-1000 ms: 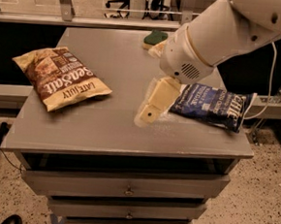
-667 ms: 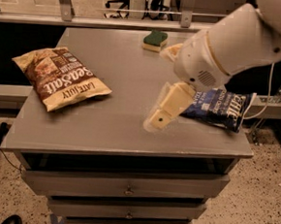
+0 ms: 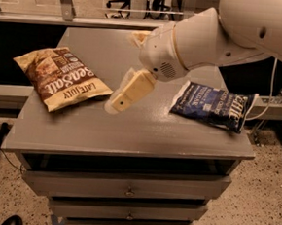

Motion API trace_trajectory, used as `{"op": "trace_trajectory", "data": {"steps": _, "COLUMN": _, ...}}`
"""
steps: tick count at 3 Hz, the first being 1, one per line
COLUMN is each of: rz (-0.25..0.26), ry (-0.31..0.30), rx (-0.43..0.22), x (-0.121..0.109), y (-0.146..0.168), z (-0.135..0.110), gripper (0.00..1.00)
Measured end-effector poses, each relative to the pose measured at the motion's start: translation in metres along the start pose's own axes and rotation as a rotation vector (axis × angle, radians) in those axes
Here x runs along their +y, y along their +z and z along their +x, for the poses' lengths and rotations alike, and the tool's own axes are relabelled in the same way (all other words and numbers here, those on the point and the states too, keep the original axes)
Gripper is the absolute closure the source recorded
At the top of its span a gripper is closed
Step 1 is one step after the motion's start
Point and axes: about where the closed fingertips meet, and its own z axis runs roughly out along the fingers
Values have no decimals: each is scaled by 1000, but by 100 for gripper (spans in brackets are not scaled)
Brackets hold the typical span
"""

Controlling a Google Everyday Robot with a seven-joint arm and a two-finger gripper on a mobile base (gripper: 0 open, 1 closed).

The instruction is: Pick brown chip bag

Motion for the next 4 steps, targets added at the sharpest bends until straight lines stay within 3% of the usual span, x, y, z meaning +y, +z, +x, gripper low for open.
{"op": "trace_trajectory", "data": {"steps": 1, "rz": 7, "ry": -67, "rx": -34, "x": -20, "y": 45, "z": -25, "gripper": 0}}
{"op": "trace_trajectory", "data": {"steps": 3, "rz": -67, "ry": -206, "rx": 102, "x": -51, "y": 148, "z": -30, "gripper": 0}}
{"op": "trace_trajectory", "data": {"steps": 4, "rz": -111, "ry": -202, "rx": 155, "x": -59, "y": 186, "z": -16, "gripper": 0}}
